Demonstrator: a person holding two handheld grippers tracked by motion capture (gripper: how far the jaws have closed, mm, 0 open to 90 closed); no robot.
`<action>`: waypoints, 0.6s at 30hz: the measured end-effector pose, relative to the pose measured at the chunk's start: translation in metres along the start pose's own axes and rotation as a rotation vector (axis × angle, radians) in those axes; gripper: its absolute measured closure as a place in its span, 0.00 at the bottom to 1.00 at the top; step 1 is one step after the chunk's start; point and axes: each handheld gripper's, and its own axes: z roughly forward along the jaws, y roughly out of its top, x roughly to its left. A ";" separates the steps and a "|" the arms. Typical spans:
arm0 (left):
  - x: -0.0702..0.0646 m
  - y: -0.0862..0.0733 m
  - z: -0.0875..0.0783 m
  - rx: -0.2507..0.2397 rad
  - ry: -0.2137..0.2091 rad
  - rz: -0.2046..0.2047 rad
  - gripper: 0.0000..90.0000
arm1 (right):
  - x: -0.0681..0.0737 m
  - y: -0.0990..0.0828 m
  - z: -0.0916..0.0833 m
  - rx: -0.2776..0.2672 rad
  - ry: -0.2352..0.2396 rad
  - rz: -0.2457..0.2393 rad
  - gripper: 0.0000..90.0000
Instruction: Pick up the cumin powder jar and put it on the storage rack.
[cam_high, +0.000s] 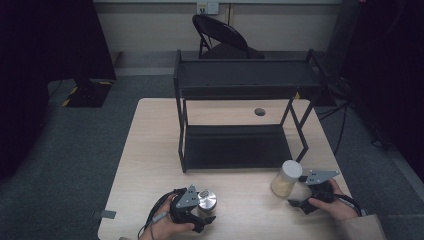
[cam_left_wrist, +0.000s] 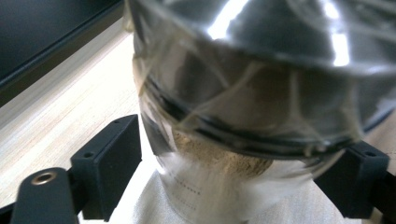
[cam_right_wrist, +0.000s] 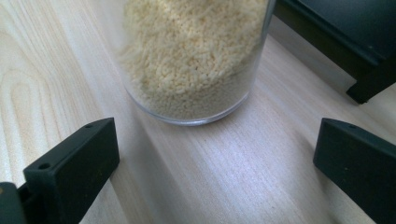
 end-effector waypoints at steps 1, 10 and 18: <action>0.000 0.000 0.000 0.002 0.001 0.003 0.19 | 0.000 0.000 0.000 0.000 0.000 0.000 0.00; 0.001 0.001 0.001 -0.001 -0.011 0.012 0.26 | 0.000 0.000 0.000 0.000 0.000 0.000 0.00; 0.002 0.000 0.001 -0.005 -0.018 0.000 0.29 | 0.000 0.000 0.000 0.000 0.000 0.000 0.00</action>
